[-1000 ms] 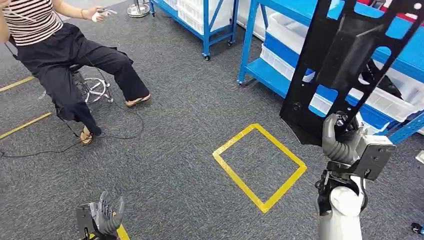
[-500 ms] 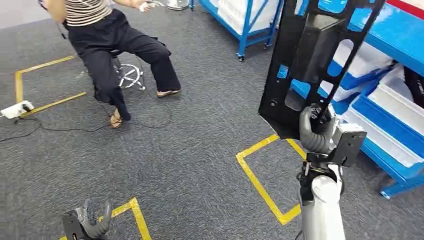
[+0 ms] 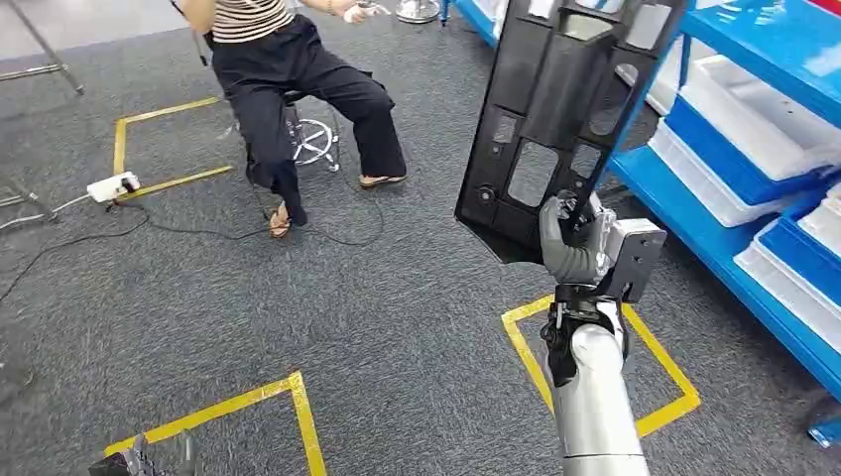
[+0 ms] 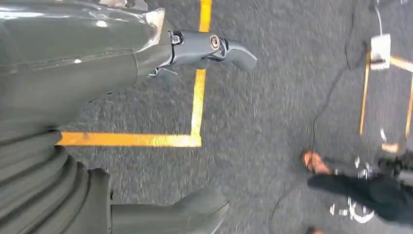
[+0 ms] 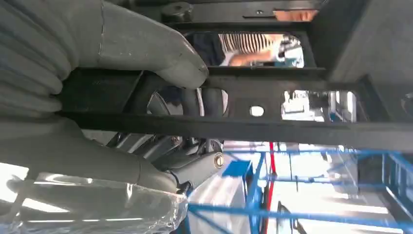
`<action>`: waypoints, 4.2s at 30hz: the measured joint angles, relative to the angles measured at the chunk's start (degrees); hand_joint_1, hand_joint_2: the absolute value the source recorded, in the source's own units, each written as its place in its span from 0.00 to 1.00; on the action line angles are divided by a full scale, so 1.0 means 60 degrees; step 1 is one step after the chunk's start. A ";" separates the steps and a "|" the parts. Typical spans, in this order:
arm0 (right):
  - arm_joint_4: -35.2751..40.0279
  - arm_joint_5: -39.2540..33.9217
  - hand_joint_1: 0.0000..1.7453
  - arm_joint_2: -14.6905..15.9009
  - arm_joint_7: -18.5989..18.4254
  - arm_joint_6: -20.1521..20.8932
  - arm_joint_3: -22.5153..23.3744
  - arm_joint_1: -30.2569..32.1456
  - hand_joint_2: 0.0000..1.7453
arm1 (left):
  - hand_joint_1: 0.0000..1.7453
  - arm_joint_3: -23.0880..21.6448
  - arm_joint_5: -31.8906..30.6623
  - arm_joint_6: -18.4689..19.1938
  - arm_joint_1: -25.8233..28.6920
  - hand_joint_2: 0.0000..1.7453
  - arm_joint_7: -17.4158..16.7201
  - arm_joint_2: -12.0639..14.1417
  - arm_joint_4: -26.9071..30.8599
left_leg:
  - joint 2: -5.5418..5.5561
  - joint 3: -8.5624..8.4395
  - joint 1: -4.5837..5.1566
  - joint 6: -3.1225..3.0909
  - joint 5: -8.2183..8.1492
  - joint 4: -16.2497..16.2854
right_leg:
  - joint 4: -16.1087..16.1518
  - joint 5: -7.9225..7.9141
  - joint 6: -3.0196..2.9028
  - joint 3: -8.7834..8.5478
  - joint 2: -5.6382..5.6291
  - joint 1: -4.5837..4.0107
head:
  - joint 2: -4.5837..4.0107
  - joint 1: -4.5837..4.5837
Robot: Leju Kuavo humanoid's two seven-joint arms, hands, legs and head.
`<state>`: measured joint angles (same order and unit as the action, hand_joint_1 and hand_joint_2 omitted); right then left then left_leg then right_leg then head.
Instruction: Take the parts from the cabinet and place them on the table.
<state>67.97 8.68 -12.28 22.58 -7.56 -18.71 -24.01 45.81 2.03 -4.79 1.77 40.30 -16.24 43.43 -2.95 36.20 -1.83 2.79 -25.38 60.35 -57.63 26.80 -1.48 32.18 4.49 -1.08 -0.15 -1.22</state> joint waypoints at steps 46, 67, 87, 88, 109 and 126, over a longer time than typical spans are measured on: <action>-0.1264 0.0033 1.00 -0.0874 -0.0048 0.0761 -0.0415 -0.0660 1.00 | 0.00 -0.0361 0.0776 -0.1562 0.1216 1.00 -0.0004 -0.0685 0.0674 | 0.1158 0.0206 0.0076 -0.0643 0.0327 -0.0228 | -0.0392 0.0337 0.0857 0.0028 -0.1126 0.0507 | 0.0000 0.0076; -0.0157 0.0357 1.00 -0.0077 -0.0102 0.0215 0.0269 -0.0075 1.00 | 0.00 0.0280 0.0091 0.0015 0.0336 1.00 -0.0004 -0.0448 0.0732 | 0.0259 -0.0036 0.0233 -0.0775 0.0144 -0.0383 | -0.0164 0.0324 0.0385 0.0140 -0.0032 0.0088 | 0.0000 0.0221; 0.0856 0.0714 1.00 0.0364 -0.0579 0.0058 0.0659 0.0619 1.00 | 0.00 0.0634 -0.0164 0.0211 -0.0390 1.00 -0.0004 -0.0295 0.0426 | 0.0567 0.1418 0.0095 -0.0406 -0.1267 0.2622 | -0.0255 0.0042 0.0444 0.0313 -0.0587 0.0309 | 0.0000 0.0288; 0.0856 0.0714 1.00 0.0353 -0.0598 0.0073 0.0670 0.0575 1.00 | 0.00 0.0659 -0.0210 0.0211 -0.0401 1.00 -0.0004 -0.0298 0.0412 | 0.0566 0.1402 0.0125 -0.0471 -0.1206 0.2671 | -0.0255 0.0048 0.0434 0.0309 -0.0497 0.0261 | 0.0000 0.0288; 0.2130 -0.0007 1.00 0.1522 -0.0382 -0.0499 0.1803 0.1923 1.00 | 0.00 -0.1660 -0.0932 0.0590 -0.0774 1.00 -0.0004 0.0236 -0.0619 | 0.1371 -0.0142 0.0216 -0.0735 -0.0052 -0.0202 | -0.0296 0.0071 0.0996 0.0286 -0.1138 0.0565 | 0.0000 0.0256; 0.3045 -0.0073 1.00 0.1851 -0.0204 -0.0710 0.2073 0.2943 1.00 | 0.00 -0.3107 -0.0590 -0.0004 -0.0912 1.00 0.0000 0.0571 -0.1027 | 0.0074 -0.0334 0.0651 -0.1136 -0.0253 -0.0273 | -0.0209 0.0049 0.0517 0.0248 0.0177 0.0307 | 0.0000 0.0357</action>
<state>86.25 8.24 -1.18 21.35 -11.82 -6.27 -6.35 27.17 -1.51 -4.81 -3.70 40.30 -12.81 37.27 -2.50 34.20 2.07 -4.03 -26.89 58.72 -58.89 27.10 1.62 33.67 5.54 0.76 -0.15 0.92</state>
